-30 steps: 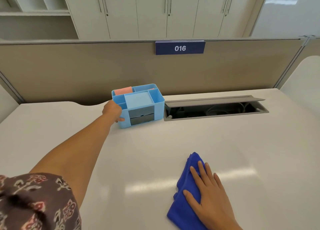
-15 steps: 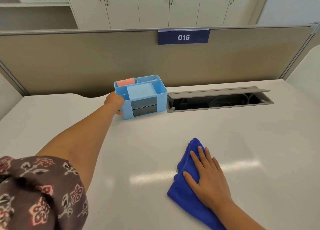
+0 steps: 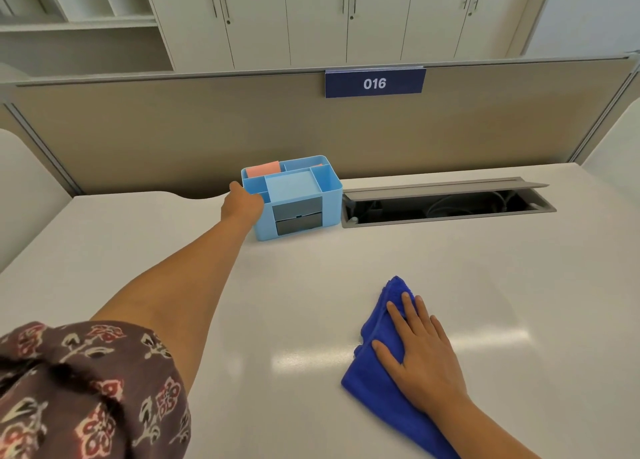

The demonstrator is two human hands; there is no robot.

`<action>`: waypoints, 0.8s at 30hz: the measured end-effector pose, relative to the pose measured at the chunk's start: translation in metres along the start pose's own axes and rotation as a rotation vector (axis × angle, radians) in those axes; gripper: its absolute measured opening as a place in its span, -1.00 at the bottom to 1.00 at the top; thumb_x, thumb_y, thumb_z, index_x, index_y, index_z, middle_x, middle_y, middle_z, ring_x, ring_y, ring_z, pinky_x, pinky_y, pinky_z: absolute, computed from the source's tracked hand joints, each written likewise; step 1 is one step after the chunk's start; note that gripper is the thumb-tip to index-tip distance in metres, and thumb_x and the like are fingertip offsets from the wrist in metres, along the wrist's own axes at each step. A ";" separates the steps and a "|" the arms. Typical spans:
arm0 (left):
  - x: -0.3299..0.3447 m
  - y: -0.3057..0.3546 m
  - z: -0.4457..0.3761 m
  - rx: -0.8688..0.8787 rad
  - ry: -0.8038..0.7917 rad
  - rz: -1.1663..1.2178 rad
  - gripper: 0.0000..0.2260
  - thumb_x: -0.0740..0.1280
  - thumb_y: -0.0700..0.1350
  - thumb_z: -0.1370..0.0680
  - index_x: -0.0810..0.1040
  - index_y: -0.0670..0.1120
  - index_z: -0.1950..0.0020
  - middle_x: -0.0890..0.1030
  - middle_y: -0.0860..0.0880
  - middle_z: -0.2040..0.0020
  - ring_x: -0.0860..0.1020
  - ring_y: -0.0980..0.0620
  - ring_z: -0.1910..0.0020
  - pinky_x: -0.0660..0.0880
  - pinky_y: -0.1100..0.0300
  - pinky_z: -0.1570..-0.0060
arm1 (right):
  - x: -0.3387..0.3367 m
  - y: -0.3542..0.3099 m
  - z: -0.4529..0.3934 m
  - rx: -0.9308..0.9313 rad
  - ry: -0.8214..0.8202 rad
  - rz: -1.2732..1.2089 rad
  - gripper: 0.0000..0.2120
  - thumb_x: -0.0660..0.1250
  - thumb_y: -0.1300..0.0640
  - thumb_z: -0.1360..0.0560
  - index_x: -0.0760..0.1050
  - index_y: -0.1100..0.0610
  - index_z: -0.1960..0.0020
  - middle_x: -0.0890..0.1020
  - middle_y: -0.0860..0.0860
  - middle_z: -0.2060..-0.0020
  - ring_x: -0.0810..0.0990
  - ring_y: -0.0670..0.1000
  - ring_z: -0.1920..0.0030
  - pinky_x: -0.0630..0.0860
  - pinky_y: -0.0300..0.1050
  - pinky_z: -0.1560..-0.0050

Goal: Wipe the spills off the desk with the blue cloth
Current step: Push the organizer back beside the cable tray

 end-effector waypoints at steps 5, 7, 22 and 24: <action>-0.019 0.021 0.039 0.148 0.193 0.032 -0.59 0.21 -0.23 -0.49 0.28 -0.14 -0.34 0.51 -0.16 -0.21 0.52 -0.18 -0.13 0.44 0.02 0.11 | -0.001 -0.001 0.000 -0.008 -0.002 -0.017 -0.30 -0.13 -0.34 -0.46 -0.13 -0.09 -0.52 -0.22 -0.15 -0.51 -0.36 -0.15 -0.46 -0.19 -0.09 -0.50; -0.016 0.030 0.065 0.224 0.237 0.073 -0.56 0.21 -0.25 -0.49 0.29 -0.12 -0.37 0.50 -0.15 -0.25 0.48 -0.15 -0.20 0.45 0.03 -0.03 | 0.000 -0.003 0.000 -0.009 -0.005 -0.024 -0.29 -0.15 -0.35 -0.45 -0.10 -0.08 -0.52 -0.19 -0.13 -0.52 -0.33 -0.13 -0.47 -0.17 -0.07 -0.50; 0.051 0.003 0.238 0.297 0.121 0.100 -0.66 0.19 -0.26 -0.54 0.41 -0.10 -0.31 0.50 -0.07 -0.30 0.43 -0.02 -0.28 0.38 0.17 -0.24 | 0.000 -0.006 0.003 -0.038 -0.043 -0.024 -0.35 -0.15 -0.29 -0.52 -0.14 -0.03 -0.53 -0.18 0.00 -0.54 -0.25 0.04 -0.53 -0.18 0.03 -0.50; 0.046 0.000 0.242 0.276 0.111 0.088 -0.65 0.20 -0.26 -0.53 0.40 -0.11 -0.32 0.49 -0.08 -0.31 0.44 -0.04 -0.28 0.39 0.14 -0.24 | -0.001 -0.007 0.004 -0.041 -0.053 -0.027 -0.35 -0.14 -0.28 -0.53 -0.15 -0.03 -0.52 -0.18 0.00 -0.54 -0.26 0.04 -0.53 -0.20 0.04 -0.50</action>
Point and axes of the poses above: each hand's wrist, its own z-axis away from the middle knuckle, its own x-axis out of the palm, y = z × x, the point moved 9 cm from there along -z, towards the middle knuckle
